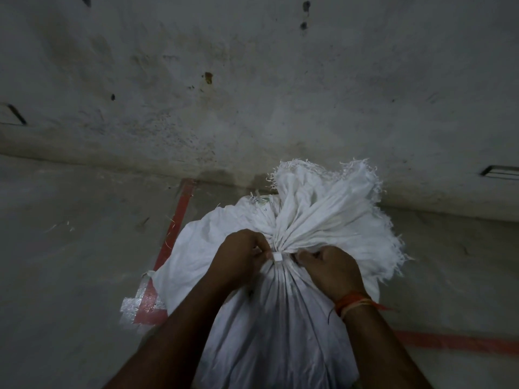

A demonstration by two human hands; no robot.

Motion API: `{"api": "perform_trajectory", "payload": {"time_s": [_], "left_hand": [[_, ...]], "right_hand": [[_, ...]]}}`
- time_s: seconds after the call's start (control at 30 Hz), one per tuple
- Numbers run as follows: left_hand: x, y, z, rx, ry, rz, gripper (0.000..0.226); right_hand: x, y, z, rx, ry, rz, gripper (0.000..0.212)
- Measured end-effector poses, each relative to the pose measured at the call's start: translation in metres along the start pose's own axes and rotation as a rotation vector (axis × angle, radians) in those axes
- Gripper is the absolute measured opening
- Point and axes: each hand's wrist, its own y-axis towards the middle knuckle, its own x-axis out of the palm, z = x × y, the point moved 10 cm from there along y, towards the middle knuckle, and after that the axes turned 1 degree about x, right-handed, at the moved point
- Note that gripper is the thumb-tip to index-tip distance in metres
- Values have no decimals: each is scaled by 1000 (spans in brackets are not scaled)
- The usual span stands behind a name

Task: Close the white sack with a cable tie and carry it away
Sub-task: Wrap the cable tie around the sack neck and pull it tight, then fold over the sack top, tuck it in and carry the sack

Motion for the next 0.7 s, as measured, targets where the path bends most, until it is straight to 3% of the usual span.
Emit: {"api": "perform_trajectory", "payload": {"time_s": [0.07, 0.13, 0.27, 0.37, 0.47, 0.57, 0.6, 0.7], "left_hand": [[-1, 1, 3, -4, -3, -32, 14], [-8, 6, 5, -6, -40, 0, 39], [-18, 31, 12, -56, -148, 119, 79], [-1, 60, 24, -162, -445, -17, 104], [-4, 81, 43, -184, -787, -27, 91], [-29, 94, 71, -51, -791, 70, 104], [-39, 94, 83, -7, -803, 100, 97], [-64, 88, 115, 60, -962, 108, 47]], "right_hand": [[-9, 3, 12, 130, 84, 122, 55], [-16, 4, 16, 199, 394, 215, 65], [-14, 15, 2, 130, 1099, 217, 46], [-14, 25, -18, 66, 1310, 135, 37], [-36, 31, -36, -27, 1259, 167, 34], [-66, 39, -66, -143, 1220, 178, 30], [-75, 40, -80, -167, 1185, 161, 29], [-100, 39, -114, -207, 1034, 180, 39]]}}
